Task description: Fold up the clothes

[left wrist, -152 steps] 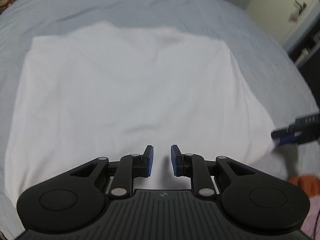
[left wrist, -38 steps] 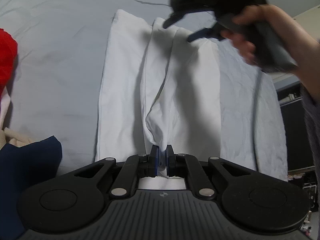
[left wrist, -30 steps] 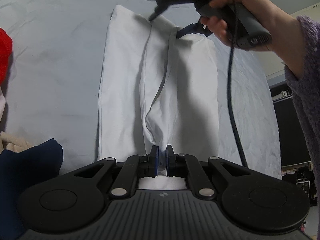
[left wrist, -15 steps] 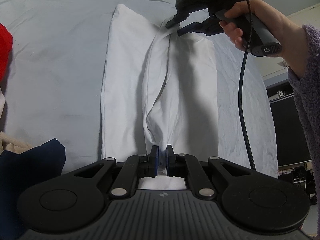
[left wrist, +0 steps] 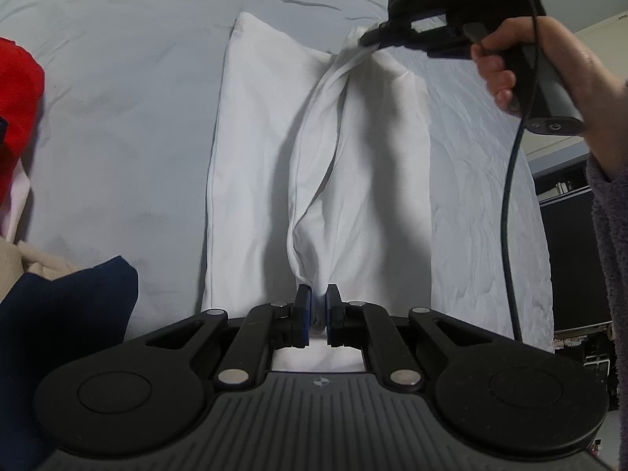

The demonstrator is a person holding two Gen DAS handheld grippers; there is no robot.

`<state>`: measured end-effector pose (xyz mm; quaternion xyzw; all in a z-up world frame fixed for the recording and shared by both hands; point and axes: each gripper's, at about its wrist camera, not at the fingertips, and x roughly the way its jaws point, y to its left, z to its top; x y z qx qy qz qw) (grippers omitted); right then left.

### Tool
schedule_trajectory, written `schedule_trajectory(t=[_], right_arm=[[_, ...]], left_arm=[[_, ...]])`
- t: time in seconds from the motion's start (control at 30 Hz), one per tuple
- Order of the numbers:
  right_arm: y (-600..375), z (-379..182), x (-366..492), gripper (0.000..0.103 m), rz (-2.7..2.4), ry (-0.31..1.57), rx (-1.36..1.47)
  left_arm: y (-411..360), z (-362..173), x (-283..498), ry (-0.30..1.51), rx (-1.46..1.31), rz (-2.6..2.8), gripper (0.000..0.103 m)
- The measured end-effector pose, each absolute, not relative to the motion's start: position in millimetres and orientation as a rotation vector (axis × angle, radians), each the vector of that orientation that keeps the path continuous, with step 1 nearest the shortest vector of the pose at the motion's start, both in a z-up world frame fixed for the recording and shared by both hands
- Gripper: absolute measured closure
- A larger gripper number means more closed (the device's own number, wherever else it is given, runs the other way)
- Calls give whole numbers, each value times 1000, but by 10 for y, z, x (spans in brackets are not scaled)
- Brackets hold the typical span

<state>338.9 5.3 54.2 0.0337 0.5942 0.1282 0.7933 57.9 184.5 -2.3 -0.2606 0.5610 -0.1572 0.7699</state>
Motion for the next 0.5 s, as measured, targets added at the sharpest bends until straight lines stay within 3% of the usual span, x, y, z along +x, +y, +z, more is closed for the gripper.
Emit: schedule_trajectory(t=[0.33, 0.5], right_arm=[[499, 902, 3042, 102, 422, 1239, 48], [833, 749, 2958, 102, 442, 1260, 23]], left_arm=[[1909, 191, 239, 1229, -489, -284, 97], [1938, 161, 251, 1249, -486, -251, 97]])
